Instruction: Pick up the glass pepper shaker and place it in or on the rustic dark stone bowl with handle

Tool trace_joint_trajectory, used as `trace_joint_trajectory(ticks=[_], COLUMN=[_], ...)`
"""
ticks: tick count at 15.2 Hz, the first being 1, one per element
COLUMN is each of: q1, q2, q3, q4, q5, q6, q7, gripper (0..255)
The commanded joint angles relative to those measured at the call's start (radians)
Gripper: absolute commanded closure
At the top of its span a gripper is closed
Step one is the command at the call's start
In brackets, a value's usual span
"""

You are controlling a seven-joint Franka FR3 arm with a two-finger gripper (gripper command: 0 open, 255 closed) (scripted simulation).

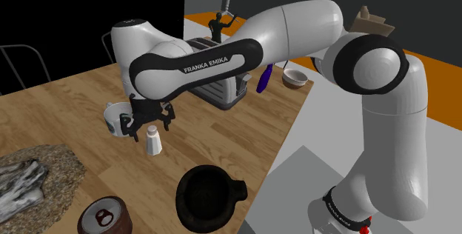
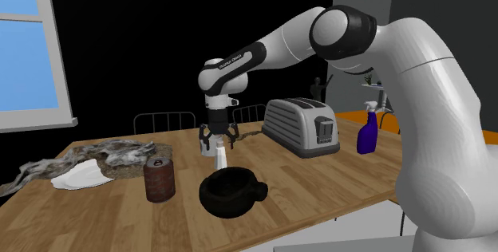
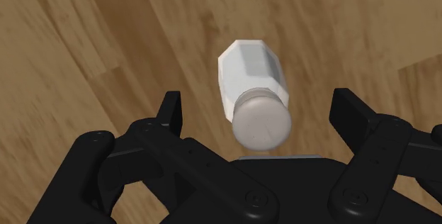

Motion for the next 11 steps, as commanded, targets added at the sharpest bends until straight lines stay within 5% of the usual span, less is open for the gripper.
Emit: trace_joint_trajectory(ticks=[1, 6, 7, 11], q1=[0.000, 0.000, 0.000, 0.001], q2=[0.001, 0.001, 0.001, 0.002], q3=[0.000, 0.000, 0.000, 0.000], q4=[-0.001, -0.001, -0.001, 0.000], q5=[-0.001, -0.001, -0.001, -0.001], q6=[0.002, 0.002, 0.002, 0.002], q7=[0.001, 0.001, 0.001, 0.001], gripper=[0, 0, 255, 255])
